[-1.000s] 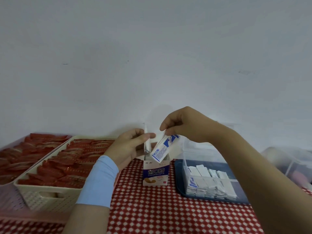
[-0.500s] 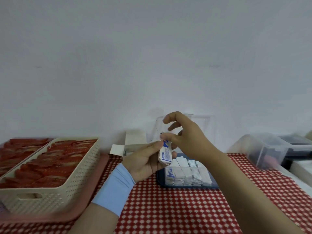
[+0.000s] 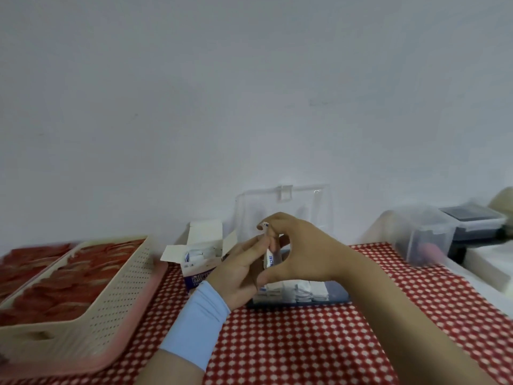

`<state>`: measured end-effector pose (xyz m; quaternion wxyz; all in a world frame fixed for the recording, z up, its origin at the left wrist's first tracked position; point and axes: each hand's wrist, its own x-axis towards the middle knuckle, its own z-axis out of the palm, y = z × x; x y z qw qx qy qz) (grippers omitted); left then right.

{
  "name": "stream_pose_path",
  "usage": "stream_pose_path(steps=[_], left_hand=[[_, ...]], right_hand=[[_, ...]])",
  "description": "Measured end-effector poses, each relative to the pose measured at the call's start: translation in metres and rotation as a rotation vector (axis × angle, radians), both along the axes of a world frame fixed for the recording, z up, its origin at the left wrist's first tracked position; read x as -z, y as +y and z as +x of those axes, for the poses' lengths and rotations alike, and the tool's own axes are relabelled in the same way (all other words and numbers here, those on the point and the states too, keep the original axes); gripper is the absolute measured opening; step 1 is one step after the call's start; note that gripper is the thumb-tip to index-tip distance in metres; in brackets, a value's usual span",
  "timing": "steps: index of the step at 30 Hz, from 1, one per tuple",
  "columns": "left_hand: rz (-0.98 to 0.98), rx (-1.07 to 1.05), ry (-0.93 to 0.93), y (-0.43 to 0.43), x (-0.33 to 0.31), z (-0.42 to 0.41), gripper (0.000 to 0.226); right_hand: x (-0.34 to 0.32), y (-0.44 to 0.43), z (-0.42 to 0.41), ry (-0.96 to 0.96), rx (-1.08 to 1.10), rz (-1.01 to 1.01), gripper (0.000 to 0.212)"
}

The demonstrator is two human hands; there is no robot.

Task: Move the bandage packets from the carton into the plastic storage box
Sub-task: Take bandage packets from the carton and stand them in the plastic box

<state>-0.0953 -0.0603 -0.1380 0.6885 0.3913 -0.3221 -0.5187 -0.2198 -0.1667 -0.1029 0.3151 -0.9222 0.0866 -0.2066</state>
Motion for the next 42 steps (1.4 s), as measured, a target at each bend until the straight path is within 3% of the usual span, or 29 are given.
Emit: stream_pose_path(steps=[5, 14, 18, 21, 26, 29, 33, 37, 40, 42], left_hand=[[0.077, 0.041, -0.133, -0.014, -0.004, -0.003, 0.034], [0.087, 0.117, -0.217, -0.024, 0.005, -0.005, 0.035], [0.063, 0.105, -0.185, -0.027, 0.005, -0.007, 0.036], [0.018, -0.018, -0.111, -0.031, 0.001, -0.005, 0.036], [-0.033, -0.043, -0.003, -0.031, -0.004, -0.007, 0.035], [-0.043, -0.018, 0.008, -0.030, -0.005, -0.012, 0.034], [-0.049, 0.019, 0.010, -0.030, -0.005, -0.014, 0.034], [-0.052, 0.059, -0.038, -0.025, -0.006, -0.012, 0.032], [-0.021, 0.067, -0.097, -0.019, -0.009, -0.009, 0.036], [0.002, 0.085, -0.159, -0.016, -0.010, -0.007, 0.030]], right_hand=[[0.007, -0.025, -0.012, -0.193, -0.066, 0.405, 0.020], [0.015, -0.043, -0.013, -0.122, 0.044, 0.501, 0.016], [0.012, -0.038, -0.010, -0.114, 0.065, 0.432, 0.022], [0.009, -0.038, -0.013, -0.151, 0.145, 0.257, 0.035], [-0.001, -0.019, -0.024, 0.023, 0.025, -0.005, 0.049], [0.002, -0.017, -0.018, -0.096, 0.076, -0.096, 0.041], [0.003, -0.018, -0.018, -0.152, 0.093, -0.076, 0.042], [0.001, -0.022, -0.025, -0.068, 0.014, 0.099, 0.041], [-0.001, -0.033, -0.026, -0.204, -0.006, 0.378, 0.027], [-0.002, -0.039, -0.027, -0.211, 0.032, 0.440, 0.020]])
